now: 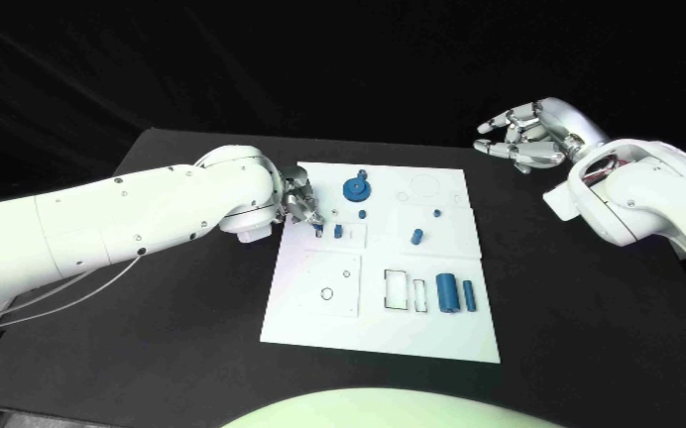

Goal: Assemble the parts on the task board

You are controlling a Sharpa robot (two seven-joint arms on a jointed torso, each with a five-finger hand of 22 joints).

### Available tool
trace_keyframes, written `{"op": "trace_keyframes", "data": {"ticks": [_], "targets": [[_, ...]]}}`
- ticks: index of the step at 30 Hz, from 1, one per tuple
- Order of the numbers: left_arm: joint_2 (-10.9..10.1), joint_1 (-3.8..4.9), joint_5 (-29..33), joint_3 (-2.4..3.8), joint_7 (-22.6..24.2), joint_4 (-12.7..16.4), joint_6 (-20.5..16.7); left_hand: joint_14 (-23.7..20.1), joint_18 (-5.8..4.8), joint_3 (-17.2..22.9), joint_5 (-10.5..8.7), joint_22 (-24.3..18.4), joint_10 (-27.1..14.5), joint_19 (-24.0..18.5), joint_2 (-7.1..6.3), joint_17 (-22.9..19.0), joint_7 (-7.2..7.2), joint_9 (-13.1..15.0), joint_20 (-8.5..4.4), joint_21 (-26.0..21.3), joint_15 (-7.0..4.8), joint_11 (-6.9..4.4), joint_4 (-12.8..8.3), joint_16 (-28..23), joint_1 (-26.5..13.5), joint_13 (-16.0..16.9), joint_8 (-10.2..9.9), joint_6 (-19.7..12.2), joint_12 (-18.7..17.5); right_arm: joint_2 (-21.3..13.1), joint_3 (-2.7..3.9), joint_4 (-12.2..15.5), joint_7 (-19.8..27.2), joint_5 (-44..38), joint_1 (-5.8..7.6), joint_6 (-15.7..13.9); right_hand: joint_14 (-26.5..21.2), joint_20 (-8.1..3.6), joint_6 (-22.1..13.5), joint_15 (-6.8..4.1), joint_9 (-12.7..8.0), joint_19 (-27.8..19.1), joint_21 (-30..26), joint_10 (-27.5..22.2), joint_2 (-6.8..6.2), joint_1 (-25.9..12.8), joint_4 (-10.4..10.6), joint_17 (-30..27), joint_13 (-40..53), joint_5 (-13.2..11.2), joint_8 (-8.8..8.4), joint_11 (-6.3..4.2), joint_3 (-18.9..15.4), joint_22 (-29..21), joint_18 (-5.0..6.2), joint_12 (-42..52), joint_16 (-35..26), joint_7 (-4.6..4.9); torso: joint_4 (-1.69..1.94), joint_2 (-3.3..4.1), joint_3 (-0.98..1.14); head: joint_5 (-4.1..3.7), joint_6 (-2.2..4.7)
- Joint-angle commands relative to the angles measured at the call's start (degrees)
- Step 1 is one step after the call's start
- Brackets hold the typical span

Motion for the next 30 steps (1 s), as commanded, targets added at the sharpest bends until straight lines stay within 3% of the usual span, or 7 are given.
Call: {"op": "trace_keyframes", "data": {"ticks": [1,30], "targets": [[0.3,-0.13,-3.1,-0.01,0.5,0.0,0.0,4.5,-0.39,7.5,-0.03,0.1,0.5,0.4,0.1,10.5,-1.04,1.4,0.04,0.2,-0.42,-0.14,-7.1,0.4,-0.5,0.3,0.5,1.3,0.5,0.0,0.01,0.1,0.2,-0.5,-0.05,0.6,0.5,-0.02,0.4,-0.11,-0.1,0.6,-0.2,-0.1,0.33,0.1,0.3,0.1,0.0,0.3,0.28,-0.26,0.1,0.0,1.05,0.2,-0.3,0.08,0.01,0.02,0.03,0.04,-0.06],[0.6,-0.39,-3.5,-0.09,-0.1,0.4,5.2,4.6,-0.53,7.9,-0.12,0.8,1.9,0.8,-0.11,10.5,-1.44,1.4,-0.14,0.6,-0.63,-0.45,-7.1,0.4,-1.8,2.7,1.1,1.8,2.5,-0.1,0.01,0.2,0.2,-0.5,-0.07,0.7,0.5,-0.03,0.4,-0.12,-0.1,0.6,-0.3,-0.1,0.32,0.2,0.3,0.2,0.0,0.6,0.29,-0.26,0.2,0.0,1.05,0.2,-0.2,0.08,0.04,-0.02,0.04,-0.02,-0.56]]}}
